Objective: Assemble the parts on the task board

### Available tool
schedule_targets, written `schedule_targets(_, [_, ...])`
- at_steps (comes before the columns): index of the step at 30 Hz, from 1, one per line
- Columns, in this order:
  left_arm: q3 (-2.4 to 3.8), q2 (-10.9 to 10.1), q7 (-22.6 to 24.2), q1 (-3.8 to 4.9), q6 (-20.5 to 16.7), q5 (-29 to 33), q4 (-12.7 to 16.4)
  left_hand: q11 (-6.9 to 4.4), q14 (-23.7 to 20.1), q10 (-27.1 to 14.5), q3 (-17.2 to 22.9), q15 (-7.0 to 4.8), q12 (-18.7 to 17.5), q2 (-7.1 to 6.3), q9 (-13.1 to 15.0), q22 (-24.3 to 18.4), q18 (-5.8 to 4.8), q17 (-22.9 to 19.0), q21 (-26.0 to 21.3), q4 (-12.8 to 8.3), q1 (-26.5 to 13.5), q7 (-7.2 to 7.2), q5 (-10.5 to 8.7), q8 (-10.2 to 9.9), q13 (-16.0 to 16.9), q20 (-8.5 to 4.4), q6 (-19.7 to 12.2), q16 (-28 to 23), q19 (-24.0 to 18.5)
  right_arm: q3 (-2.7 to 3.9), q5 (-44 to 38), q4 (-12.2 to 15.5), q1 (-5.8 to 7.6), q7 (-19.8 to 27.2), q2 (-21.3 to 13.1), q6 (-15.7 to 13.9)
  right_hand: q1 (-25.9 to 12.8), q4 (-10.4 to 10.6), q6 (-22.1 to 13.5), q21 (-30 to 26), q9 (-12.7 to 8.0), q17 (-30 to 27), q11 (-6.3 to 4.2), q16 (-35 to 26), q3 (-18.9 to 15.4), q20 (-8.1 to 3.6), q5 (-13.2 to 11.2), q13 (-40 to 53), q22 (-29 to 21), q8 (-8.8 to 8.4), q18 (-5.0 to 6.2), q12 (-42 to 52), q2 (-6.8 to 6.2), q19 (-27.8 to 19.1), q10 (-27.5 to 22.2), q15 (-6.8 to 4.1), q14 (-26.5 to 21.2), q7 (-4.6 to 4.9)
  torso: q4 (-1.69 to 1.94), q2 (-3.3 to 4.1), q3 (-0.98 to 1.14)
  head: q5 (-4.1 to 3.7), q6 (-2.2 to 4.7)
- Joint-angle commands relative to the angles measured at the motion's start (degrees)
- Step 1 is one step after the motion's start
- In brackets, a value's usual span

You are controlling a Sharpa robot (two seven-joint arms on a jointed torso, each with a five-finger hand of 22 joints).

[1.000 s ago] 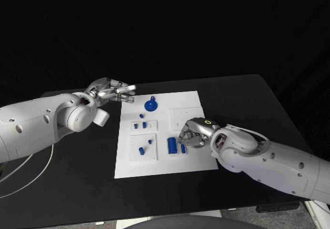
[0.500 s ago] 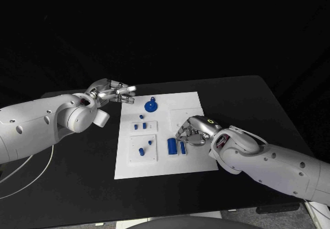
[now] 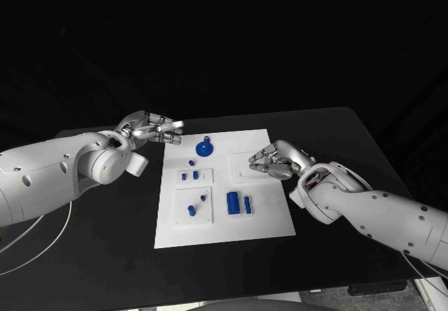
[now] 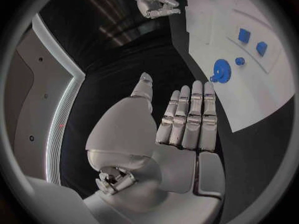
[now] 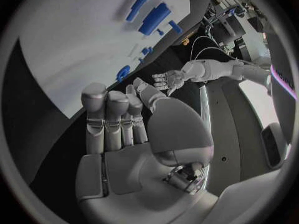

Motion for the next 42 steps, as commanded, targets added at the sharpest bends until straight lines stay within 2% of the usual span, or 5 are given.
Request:
schedule_targets(1, [0.04, 0.48, 2.64, 0.06, -1.93, 0.64, -0.36, -0.09, 0.11, 0.35, -0.09, 0.03, -0.14, 0.57, 0.04, -0.03, -0.74, 0.13, -0.09, -0.59, 0.39, -0.10, -0.06, 0.14, 0.06, 0.17, 0.53, 0.05, -0.18, 0.41, 13.97, -2.04, 0.75, 5.67, 0.09, -0.33, -0.63, 0.26, -1.10, -3.54, -0.10, -1.93, 0.05, -2.41, -1.29, 0.08, 3.96, -3.41, -1.04, -0.24, 0.39, -5.34, -0.76, 2.43, -2.50, -0.01, -0.94, 0.15, -0.08, -0.28, -0.10, -0.07, 0.83])
schedule_targets(32, [0.13, 10.93, 9.66, -1.30, -6.03, 13.36, -15.04, -0.37, -3.90, -1.75, -2.28, 0.22, -0.19, 4.50, 0.00, -0.15, 0.71, -0.05, -0.15, -4.27, 0.90, -1.46, 0.05, 0.10, -0.02, 1.61, 1.13, -0.25, -1.06, 3.64, 52.99, -34.01, 6.42, 18.02, 12.18, 19.27, 0.27, -1.32, -7.95, -37.31, -0.30, -51.06, 9.31, -51.29, -14.92, 15.71, 7.08, -65.83, -71.12, -0.33, 4.03, -51.36, 5.47, -25.16, -14.92, 11.89, -17.82, 2.69, 0.00, -4.41, -0.22, 3.58, 11.10])
schedule_targets(35, [0.11, 10.61, 7.94, -1.35, -6.21, 10.70, -14.45, -7.69, -24.21, -21.66, 4.24, -6.88, -3.54, 1.65, -3.69, -4.54, -2.64, -3.86, -4.74, -4.27, -23.17, -8.79, -2.83, -3.49, -3.38, -5.82, -56.59, -3.72, -58.65, 3.49, 51.04, -33.72, 6.43, 16.05, 11.92, 15.57, -22.23, 7.87, -67.08, -41.99, -3.84, -54.58, 1.64, -54.78, -20.41, 6.54, -8.71, -69.13, -74.92, -3.86, -4.36, -54.78, 2.19, -84.03, -34.82, 5.23, -38.91, -4.19, 0.06, -4.18, -0.33, 3.29, 10.74])
schedule_targets(37, [0.27, 10.42, 8.13, -1.65, -6.85, 10.79, -13.77, -7.69, -66.62, -63.26, 4.24, -6.88, -3.54, 1.65, -3.69, -4.54, -2.64, -3.86, -4.74, -4.27, -26.80, -8.79, -2.83, -3.49, -3.38, -5.82, -56.59, -3.72, -58.65, 3.17, 51.48, -33.04, 6.49, 16.34, 11.72, 14.97, -25.65, 7.87, -67.08, -41.99, -3.84, -54.58, 1.64, -54.78, -20.41, 6.54, -8.71, -69.13, -74.92, -3.86, -4.36, -54.78, 2.19, -84.03, -76.52, 5.23, -41.97, -4.19, 0.19, -4.52, -0.41, 3.21, 10.66])
schedule_targets(42, [1.10, 9.38, 9.17, -3.29, -10.33, 11.27, -10.06, -7.69, -66.62, -63.26, 4.24, -6.88, -3.54, 1.65, -3.69, -4.54, -2.64, -3.86, -4.74, -4.27, -73.73, -8.79, -2.83, -3.49, -3.38, -5.82, -56.59, -3.72, -58.65, 1.40, 53.83, -29.33, 6.83, 17.88, 10.67, 11.73, -69.93, 7.87, -67.08, -41.99, -3.84, -54.58, 1.64, -54.78, -20.41, 6.54, -8.71, -69.13, -74.92, -3.86, -4.36, -54.78, 2.19, -84.03, -76.52, 5.23, -83.02, -4.19, 0.88, -6.38, -0.89, 2.78, 10.21])
